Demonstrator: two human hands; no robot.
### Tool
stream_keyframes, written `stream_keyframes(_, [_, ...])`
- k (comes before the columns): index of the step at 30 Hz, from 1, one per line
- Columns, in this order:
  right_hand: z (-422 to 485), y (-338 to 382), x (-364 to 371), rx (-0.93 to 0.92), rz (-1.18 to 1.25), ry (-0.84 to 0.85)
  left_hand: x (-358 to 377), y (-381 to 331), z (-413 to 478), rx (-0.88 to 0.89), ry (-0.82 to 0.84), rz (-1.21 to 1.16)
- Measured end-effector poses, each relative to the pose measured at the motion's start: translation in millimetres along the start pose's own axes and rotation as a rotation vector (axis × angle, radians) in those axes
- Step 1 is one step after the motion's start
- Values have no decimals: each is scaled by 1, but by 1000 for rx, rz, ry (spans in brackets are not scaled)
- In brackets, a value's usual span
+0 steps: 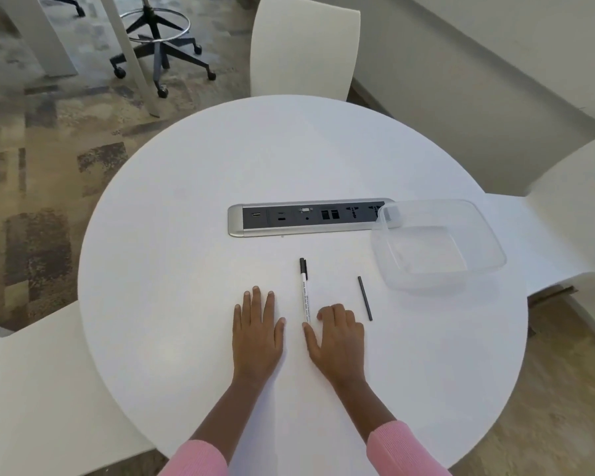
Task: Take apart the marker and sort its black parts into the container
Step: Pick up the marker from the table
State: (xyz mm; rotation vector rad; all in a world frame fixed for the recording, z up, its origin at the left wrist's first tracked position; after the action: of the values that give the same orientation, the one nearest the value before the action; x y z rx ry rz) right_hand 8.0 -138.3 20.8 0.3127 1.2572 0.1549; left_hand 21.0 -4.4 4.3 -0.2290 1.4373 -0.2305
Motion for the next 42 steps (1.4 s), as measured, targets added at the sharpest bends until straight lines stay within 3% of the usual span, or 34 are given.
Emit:
stream_keyframes(10, [25,-5,6,39,24,181,6,-23,18,-57,-71,-211])
stream_keyframes(14, [36,-17,3,335,356,285,4,-30,23,-146,-60,-321])
stream_keyframes(17, [42,-20,-3,528,640,308,-4,-41,26,-429,-11,-630])
stream_keyframes(20, [48,-18,-13,507,779,310,-10,-53,33,-795,262,-1201])
stream_keyframes(22, [51,-17,-20,455,810,311,-12,-59,35,-868,343,-1427])
stream_keyframes(24, [53,-17,-27,448,849,314,-14,-60,34,-924,325,-1539])
stream_keyframes(28, [53,-24,-36,613,967,336,-18,-55,33,-1079,221,-1714])
stream_keyframes(31, [51,-31,-43,654,971,384,-21,-53,32,-1074,159,-1731])
stream_keyframes(36, [51,-30,-53,570,920,427,-24,-54,30,-955,133,-1660])
stream_keyframes(42, [55,-27,-57,397,733,468,-27,-59,28,-781,292,-1706])
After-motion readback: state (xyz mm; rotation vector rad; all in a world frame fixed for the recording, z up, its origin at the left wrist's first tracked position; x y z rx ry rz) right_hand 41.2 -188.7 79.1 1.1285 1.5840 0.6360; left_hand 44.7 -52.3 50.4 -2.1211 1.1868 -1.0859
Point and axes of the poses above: each hand's wrist, its own z-axis towards the middle knuckle, its own x-axis out of the palm, y = z × x, the point moved 1 cm from there along z, towards the middle knuckle, and after that the axes turned 12 degrees about -y, right-handed, at the moved point
